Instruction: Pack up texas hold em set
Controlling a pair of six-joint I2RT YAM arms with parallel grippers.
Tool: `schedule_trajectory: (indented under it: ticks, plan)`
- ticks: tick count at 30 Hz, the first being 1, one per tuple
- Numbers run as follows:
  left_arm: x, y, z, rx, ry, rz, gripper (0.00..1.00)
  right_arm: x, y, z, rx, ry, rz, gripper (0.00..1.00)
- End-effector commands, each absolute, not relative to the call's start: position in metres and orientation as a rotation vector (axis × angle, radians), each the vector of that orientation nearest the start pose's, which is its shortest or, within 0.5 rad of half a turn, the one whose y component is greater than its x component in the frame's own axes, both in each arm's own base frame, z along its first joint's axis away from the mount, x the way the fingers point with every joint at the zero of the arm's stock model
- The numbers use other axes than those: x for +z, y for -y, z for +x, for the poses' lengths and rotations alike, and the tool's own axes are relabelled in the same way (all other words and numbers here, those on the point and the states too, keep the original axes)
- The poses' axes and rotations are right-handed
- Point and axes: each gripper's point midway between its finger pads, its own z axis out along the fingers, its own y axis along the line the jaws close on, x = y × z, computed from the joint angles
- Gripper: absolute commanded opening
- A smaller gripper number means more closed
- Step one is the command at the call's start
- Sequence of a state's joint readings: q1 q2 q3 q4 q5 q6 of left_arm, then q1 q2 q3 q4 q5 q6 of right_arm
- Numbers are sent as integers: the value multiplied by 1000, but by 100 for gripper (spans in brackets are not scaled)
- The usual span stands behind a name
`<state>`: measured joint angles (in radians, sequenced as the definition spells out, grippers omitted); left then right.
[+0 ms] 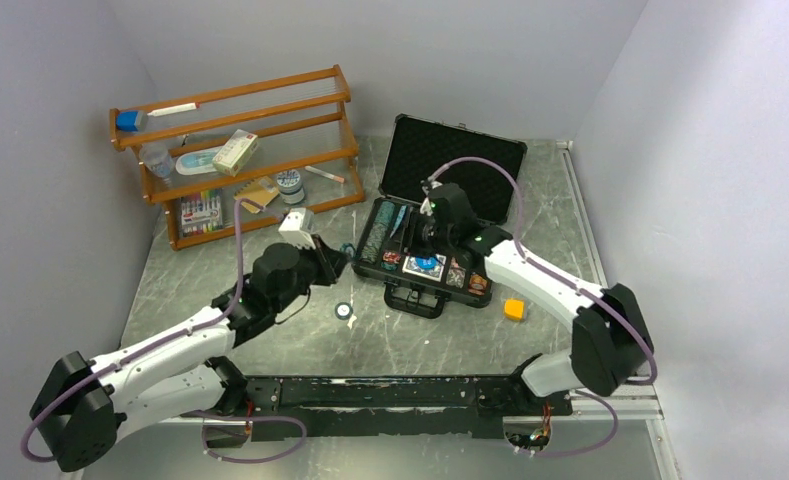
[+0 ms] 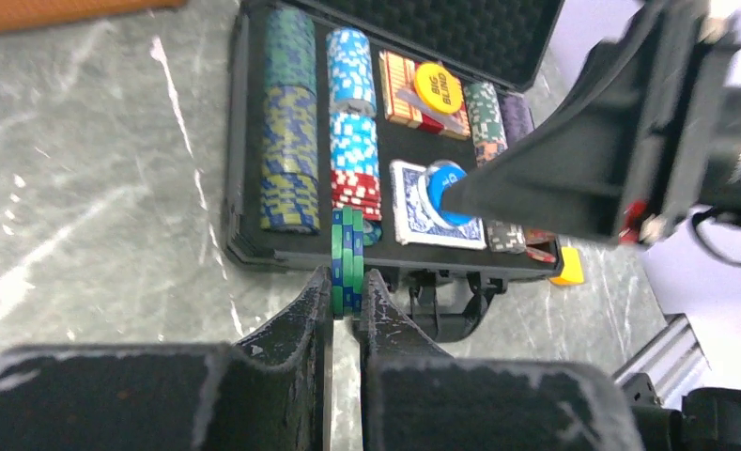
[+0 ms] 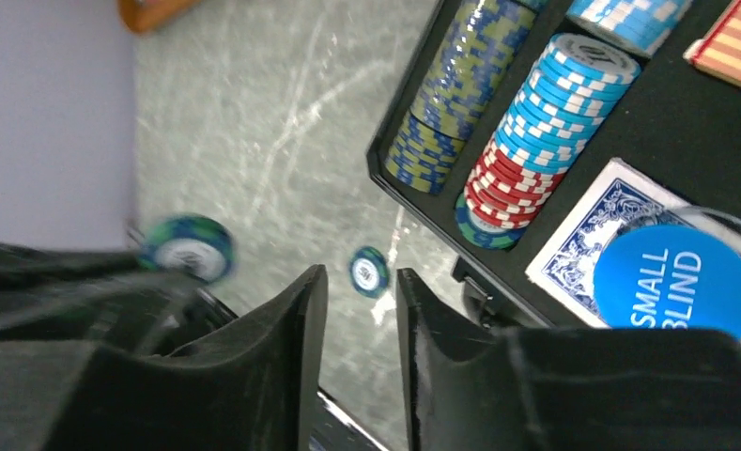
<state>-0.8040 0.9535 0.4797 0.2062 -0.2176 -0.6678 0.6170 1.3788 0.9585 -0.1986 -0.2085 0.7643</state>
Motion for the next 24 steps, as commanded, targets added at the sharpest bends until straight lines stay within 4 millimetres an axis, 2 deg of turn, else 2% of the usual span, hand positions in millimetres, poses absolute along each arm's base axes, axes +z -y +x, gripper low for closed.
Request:
schedule_trajectory:
  ticks: [1, 4, 5, 10, 17, 24]
  plan:
    - [199, 234, 259, -770, -1911, 93, 7, 135, -293, 268, 948, -2416, -331, 33]
    - [206, 233, 269, -768, -1930, 137, 7, 112, -300, 263, 924, -2471, -405, 26]
    - [208, 233, 272, -770, -1938, 149, 7, 113, -304, 267, 918, -2467, -420, 24]
    - [216, 236, 282, -812, -1950, 224, 7, 91, -305, 276, 851, -2498, -431, 22]
    - [213, 241, 286, -838, -1962, 269, 7, 80, -300, 288, 760, -2508, -417, 22]
    - [216, 243, 286, -808, -1922, 389, 7, 81, -292, 306, 658, -2471, -385, 23]
